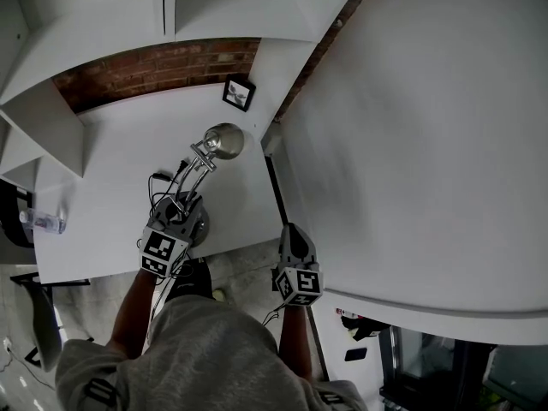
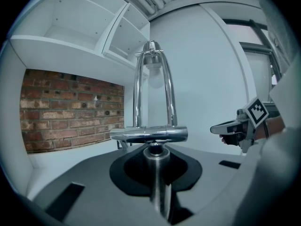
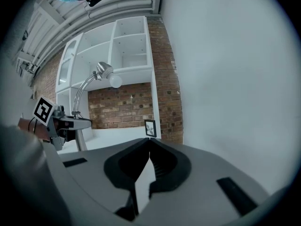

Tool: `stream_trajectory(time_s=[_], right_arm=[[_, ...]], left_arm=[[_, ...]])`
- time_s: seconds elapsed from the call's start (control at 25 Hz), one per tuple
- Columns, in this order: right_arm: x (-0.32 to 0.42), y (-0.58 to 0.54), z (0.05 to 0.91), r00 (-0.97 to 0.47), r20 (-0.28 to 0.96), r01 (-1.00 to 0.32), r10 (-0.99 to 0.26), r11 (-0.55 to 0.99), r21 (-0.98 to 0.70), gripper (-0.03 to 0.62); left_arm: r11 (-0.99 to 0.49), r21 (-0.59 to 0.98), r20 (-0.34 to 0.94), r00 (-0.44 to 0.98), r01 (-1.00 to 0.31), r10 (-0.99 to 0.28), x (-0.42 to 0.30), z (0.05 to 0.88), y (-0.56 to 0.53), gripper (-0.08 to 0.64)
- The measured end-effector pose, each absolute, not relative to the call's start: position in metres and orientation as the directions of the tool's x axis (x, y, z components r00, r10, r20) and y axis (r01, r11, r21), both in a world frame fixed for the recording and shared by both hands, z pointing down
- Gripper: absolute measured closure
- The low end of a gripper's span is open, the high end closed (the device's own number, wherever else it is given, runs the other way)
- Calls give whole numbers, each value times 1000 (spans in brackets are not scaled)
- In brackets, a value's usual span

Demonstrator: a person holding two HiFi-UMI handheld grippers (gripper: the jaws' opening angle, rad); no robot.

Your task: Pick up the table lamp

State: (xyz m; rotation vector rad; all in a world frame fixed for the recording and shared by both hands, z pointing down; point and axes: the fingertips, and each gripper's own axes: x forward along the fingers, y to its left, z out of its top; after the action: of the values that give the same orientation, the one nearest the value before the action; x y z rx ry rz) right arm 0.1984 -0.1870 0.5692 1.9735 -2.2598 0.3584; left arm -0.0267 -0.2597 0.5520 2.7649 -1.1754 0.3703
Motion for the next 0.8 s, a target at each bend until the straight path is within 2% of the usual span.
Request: stream_trajectory(time_s=[0.8], right_arm=[[187,-153,521,-213,118,-973,-970,200,-115,569]], left_arm=[[-629,-44,192,611,-776,-768,-46,485,-192,511]])
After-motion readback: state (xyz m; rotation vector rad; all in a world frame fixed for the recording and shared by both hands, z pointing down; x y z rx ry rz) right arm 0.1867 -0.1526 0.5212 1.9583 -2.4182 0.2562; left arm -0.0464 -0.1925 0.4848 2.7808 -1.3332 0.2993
